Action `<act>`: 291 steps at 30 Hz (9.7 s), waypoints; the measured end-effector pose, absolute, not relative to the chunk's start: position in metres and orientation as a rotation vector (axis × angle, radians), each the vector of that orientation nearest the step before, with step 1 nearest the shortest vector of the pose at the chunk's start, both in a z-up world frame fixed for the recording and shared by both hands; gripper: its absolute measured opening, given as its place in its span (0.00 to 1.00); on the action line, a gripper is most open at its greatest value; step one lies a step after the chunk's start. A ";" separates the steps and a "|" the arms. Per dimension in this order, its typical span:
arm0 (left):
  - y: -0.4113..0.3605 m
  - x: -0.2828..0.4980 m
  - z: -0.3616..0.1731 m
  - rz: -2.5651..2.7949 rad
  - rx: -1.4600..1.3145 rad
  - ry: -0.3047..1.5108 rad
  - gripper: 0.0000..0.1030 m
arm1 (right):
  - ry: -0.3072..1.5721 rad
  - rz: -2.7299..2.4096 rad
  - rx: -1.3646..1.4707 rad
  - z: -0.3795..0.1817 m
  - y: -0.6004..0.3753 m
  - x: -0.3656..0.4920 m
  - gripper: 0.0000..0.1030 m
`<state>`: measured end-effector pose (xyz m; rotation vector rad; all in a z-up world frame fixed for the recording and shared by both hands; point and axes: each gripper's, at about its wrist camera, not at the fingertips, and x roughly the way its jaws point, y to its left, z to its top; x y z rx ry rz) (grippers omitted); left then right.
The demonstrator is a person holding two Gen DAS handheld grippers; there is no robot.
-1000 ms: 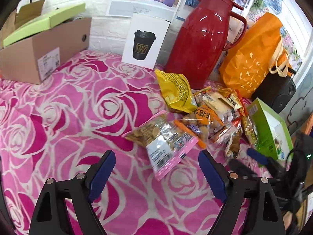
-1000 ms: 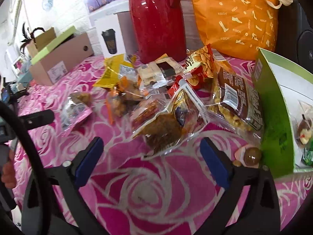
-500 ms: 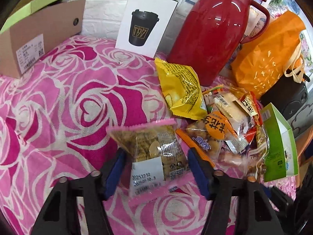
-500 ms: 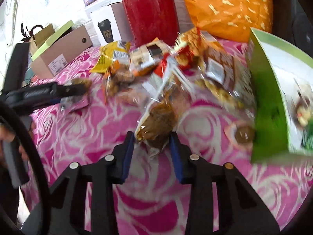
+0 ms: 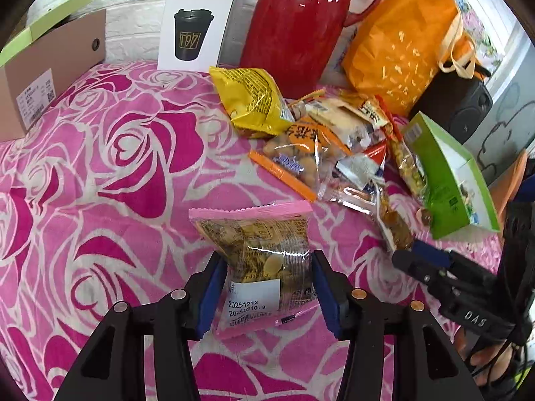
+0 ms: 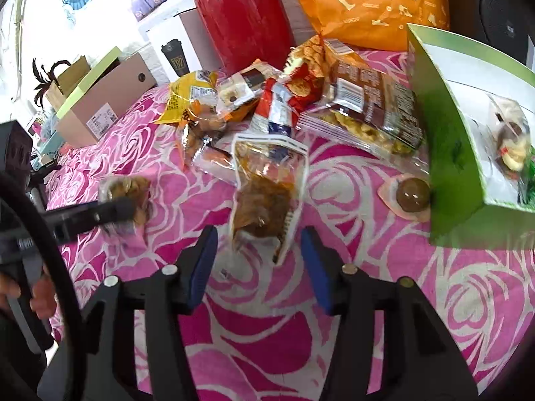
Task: Organize snacks
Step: 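Grasp the pink-labelled biscuit bag with the left gripper while the right grasps a brown snack bag, then lower both bags into the green box and open both grippers, then move both tools back toward the remaining snack pile, then grasp the orange-labelled bread bag with the left gripper while the right grasps a red chip bag, then carry both bags over the green box and open both grippers, then move both tools back to the snack pile, then grasp the cracker packet with the left gripper while the right grasps a small sausage stick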
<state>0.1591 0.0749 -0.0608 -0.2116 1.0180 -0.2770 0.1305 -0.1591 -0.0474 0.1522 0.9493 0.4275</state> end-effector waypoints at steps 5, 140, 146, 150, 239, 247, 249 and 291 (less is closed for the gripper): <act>0.080 0.158 -0.057 -0.241 -0.245 1.006 0.55 | 0.924 0.428 0.128 -0.045 -0.150 0.134 0.63; 0.039 0.257 -0.063 -0.325 -0.163 0.941 0.55 | 0.948 0.389 0.183 -0.057 -0.146 0.218 0.36; 0.040 0.242 -0.047 -0.334 -0.145 0.910 0.39 | 0.897 0.409 0.160 -0.041 -0.147 0.199 0.30; 0.045 0.222 -0.026 -0.365 -0.185 0.870 0.39 | 0.834 0.440 0.169 -0.017 -0.154 0.173 0.30; -0.040 0.157 0.021 -0.340 -0.106 0.727 0.94 | 0.683 0.258 0.131 0.023 -0.281 0.089 0.99; 0.024 0.184 -0.026 -0.205 -0.172 0.810 0.94 | 0.754 0.365 0.086 0.010 -0.223 0.097 0.99; 0.027 0.191 -0.033 -0.209 -0.191 0.826 0.93 | 0.754 0.373 0.061 0.011 -0.212 0.101 0.99; 0.087 0.167 -0.049 -0.247 -0.208 0.909 0.57 | 0.934 0.569 -0.070 -0.051 -0.106 0.179 0.58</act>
